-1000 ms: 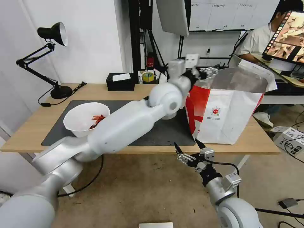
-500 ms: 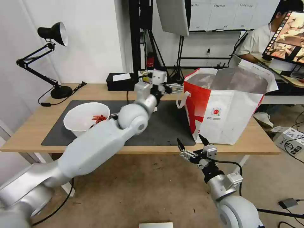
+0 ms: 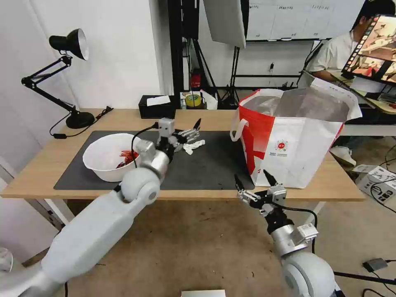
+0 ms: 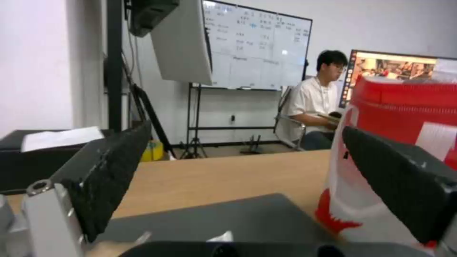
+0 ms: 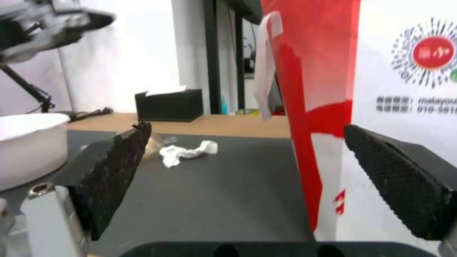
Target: Pick up the trash from the table and place it into the takeout bag.
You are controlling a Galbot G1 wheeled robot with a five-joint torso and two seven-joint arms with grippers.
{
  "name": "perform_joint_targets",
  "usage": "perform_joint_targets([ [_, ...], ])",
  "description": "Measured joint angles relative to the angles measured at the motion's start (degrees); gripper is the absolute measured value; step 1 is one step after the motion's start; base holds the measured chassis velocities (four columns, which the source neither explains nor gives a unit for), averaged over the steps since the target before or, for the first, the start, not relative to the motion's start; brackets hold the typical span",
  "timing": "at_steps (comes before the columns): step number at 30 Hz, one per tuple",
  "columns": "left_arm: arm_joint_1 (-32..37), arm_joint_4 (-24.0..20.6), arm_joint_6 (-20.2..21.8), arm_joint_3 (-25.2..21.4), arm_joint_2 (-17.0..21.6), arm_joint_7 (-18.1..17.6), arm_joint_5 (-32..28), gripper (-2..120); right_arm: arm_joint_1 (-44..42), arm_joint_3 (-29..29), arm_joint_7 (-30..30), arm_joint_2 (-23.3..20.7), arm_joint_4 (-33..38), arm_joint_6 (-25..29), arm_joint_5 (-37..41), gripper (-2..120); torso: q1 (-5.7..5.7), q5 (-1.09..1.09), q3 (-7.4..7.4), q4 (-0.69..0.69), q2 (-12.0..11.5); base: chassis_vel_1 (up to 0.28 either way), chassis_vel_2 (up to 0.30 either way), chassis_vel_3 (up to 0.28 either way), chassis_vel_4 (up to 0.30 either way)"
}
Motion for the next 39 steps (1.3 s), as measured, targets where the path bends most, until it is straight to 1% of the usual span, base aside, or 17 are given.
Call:
perform_joint_targets([
  [1, 2.49, -0.96, -0.49, -2.01, 1.00, 1.13, 1.44, 100, 0.48, -0.02, 0.21, -0.32, -0.05, 0.19, -0.20, 100, 0.00, 0.00, 0.00, 0.01, 0.00, 0.000, 0.000, 0.000, 0.000],
  [2, 2.49, -0.96, -0.49, -2.01, 1.00, 1.13, 1.44, 100, 0.48, -0.02, 0.21, -0.32, -0.05, 0.19, -0.20, 100, 0.00, 0.00, 0.00, 0.01, 0.00, 0.000, 0.000, 0.000, 0.000],
  [4, 6.37, -2.38, -0.89, -5.27, 2.21, 2.15, 3.31, 100, 0.96, -0.10, 0.42, -0.80, -0.22, 0.29, -0.28, 100, 0.00, 0.00, 0.00, 0.01, 0.00, 0.000, 0.000, 0.000, 0.000],
  [5, 6.37, -2.38, -0.89, -5.27, 2.21, 2.15, 3.31, 100, 0.96, -0.10, 0.42, -0.80, -0.22, 0.29, -0.28, 100, 0.00, 0.00, 0.00, 0.01, 0.00, 0.000, 0.000, 0.000, 0.000],
  [8, 11.06, -3.85, -1.45, -8.91, 3.14, 2.96, 4.21, 100, 1.41, -0.12, 0.55, -1.05, -0.63, 0.38, -0.29, 100, 0.00, 0.00, 0.00, 0.01, 0.00, 0.000, 0.000, 0.000, 0.000],
  [9, 11.06, -3.85, -1.45, -8.91, 3.14, 2.96, 4.21, 100, 1.41, -0.12, 0.55, -1.05, -0.63, 0.38, -0.29, 100, 0.00, 0.00, 0.00, 0.01, 0.00, 0.000, 0.000, 0.000, 0.000],
  [12, 16.92, -5.22, -2.60, -12.50, 3.67, 3.59, 5.34, 100, 1.72, -0.04, 0.68, -1.08, -1.01, 0.43, -0.27, 100, 0.00, 0.00, 0.00, 0.01, 0.00, 0.000, 0.000, 0.000, 0.000],
  [13, 16.92, -5.22, -2.60, -12.50, 3.67, 3.59, 5.34, 100, 1.72, -0.04, 0.68, -1.08, -1.01, 0.43, -0.27, 100, 0.00, 0.00, 0.00, 0.01, 0.00, 0.000, 0.000, 0.000, 0.000],
  [16, 22.48, -7.04, -3.33, -15.99, 4.09, 4.08, 6.41, 100, 1.78, 0.04, 0.78, -0.94, -1.18, 0.58, -0.26, 100, 0.00, 0.01, 0.00, 0.00, 0.01, 0.000, 0.000, 0.000, 0.000],
  [20, 25.76, -8.13, -3.80, -18.27, 4.10, 4.31, 7.48, 100, 1.92, 0.05, 0.81, -0.78, -1.32, 0.65, -0.26, 100, 0.00, 0.00, 0.00, 0.01, 0.00, 0.000, 0.000, 0.000, 0.000],
  [23, 31.04, -9.92, -4.61, -21.27, 2.92, 4.51, 9.92, 100, 2.31, -0.02, 0.82, -1.11, -1.73, 0.75, -0.23, 100, 0.00, 0.01, 0.00, 0.00, 0.00, 0.000, 0.000, 0.000, 0.000],
  [25, 32.89, -10.33, -4.88, -22.40, 2.43, 4.61, 10.63, 100, 2.43, -0.02, 0.82, -1.29, -1.79, 0.76, -0.17, 100, 0.00, 0.01, 0.00, 0.00, 0.00, 0.000, 0.000, 0.000, 0.000],
  [27, 37.51, -10.90, -5.56, -25.49, 0.70, 4.83, 11.99, 100, 2.59, 0.09, 0.82, -1.71, -1.82, 0.77, 0.03, 100, 0.00, 0.01, 0.00, 0.00, 0.00, 0.000, 0.000, 0.000, 0.000],
  [28, 37.51, -10.90, -5.56, -25.49, 0.70, 4.83, 11.99, 100, 2.59, 0.09, 0.82, -1.71, -1.82, 0.77, 0.03, 100, 0.00, 0.01, 0.00, 0.00, 0.00, 0.000, 0.000, 0.000, 0.000],
  [31, 42.78, -11.37, -7.15, -29.45, -1.84, 5.45, 12.44, 100, 2.35, 0.63, 0.76, -2.06, -1.82, 0.77, 0.41, 100, 0.00, 0.01, 0.00, 0.02, 0.01, 0.000, 0.000, 0.000, 0.000],
  [36, 46.90, -11.38, -9.58, -32.47, -3.49, 5.85, 15.08, 100, 1.36, 0.99, 0.56, -2.13, -1.83, 0.73, 0.77, 100, 0.00, 0.01, 0.00, 0.00, 0.00, 0.000, 0.000, 0.000, 0.000],
  [39, 48.69, -11.60, -10.08, -33.35, -4.73, 5.96, 15.58, 100, 0.52, 1.02, 0.51, -2.08, -1.86, 0.74, 0.80, 100, 0.00, 0.01, 0.00, 0.00, 0.01, 0.000, 0.000, 0.000, 0.000],
])
